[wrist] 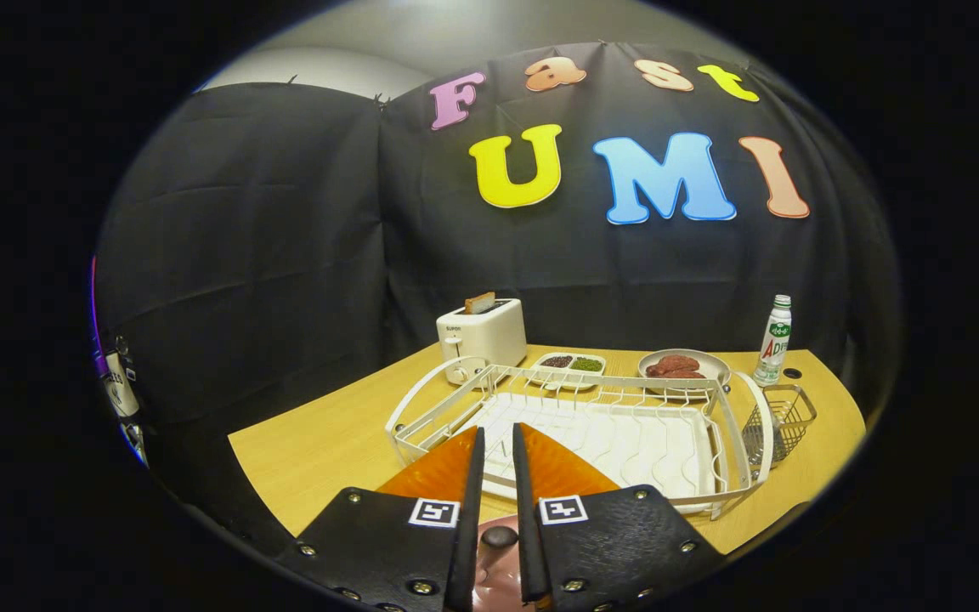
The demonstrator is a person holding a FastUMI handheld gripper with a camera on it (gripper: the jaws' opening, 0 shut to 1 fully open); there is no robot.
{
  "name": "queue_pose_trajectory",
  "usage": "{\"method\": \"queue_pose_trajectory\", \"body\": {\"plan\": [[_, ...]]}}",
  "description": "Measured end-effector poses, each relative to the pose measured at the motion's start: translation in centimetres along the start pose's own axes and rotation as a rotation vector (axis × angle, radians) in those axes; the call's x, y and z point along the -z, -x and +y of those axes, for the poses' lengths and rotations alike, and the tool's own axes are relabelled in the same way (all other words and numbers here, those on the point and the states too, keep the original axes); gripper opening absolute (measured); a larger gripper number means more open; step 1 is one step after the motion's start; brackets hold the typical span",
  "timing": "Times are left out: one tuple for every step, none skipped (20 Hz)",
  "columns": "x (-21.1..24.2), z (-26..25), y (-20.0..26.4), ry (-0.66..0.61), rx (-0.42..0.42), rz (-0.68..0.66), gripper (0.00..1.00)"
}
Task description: Take the plate from the dish rack, then take the spoon from the basket and place it into the plate.
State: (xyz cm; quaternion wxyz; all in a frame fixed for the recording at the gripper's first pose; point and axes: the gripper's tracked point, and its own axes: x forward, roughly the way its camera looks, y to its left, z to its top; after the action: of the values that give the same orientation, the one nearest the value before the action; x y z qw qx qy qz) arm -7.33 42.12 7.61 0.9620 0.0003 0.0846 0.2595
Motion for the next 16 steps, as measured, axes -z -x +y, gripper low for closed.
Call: {"method": "queue_pose_trajectory", "body": {"plan": [[-0.4, -0.3, 0.0, 0.000, 0.001, -0.006, 0.20], [-0.7, -0.4, 0.0, 0.001, 0.000, -0.009, 0.20], [-1.0, -0.6, -0.1, 0.001, -0.001, -0.013, 0.20], [-1.2, -0.8, -0.1, 0.001, -0.001, -0.018, 0.20], [-1.6, -0.9, -0.1, 0.003, -0.002, -0.024, 0.20], [-1.7, -1.1, -0.2, 0.007, 0.000, -0.028, 0.20], [-2.0, -1.2, -0.2, 0.009, 0.000, -0.031, 0.20], [-2.3, -1.2, -0.1, 0.008, 0.000, -0.036, 0.20], [-2.6, -1.3, 0.0, 0.007, 0.001, -0.041, 0.20], [-2.9, -1.4, 0.2, 0.006, 0.002, -0.047, 0.20], [-3.2, -1.6, 0.4, 0.006, 0.003, -0.054, 0.20], [-3.6, -1.8, 0.5, 0.009, 0.006, -0.060, 0.20], [-4.1, -2.0, 0.8, 0.011, 0.008, -0.067, 0.20], [-4.6, -2.3, 1.1, 0.014, 0.010, -0.075, 0.20], [-5.3, -2.6, 1.6, 0.018, 0.016, -0.085, 0.20], [-6.2, -3.2, 2.1, 0.019, 0.024, -0.098, 0.20]]}}
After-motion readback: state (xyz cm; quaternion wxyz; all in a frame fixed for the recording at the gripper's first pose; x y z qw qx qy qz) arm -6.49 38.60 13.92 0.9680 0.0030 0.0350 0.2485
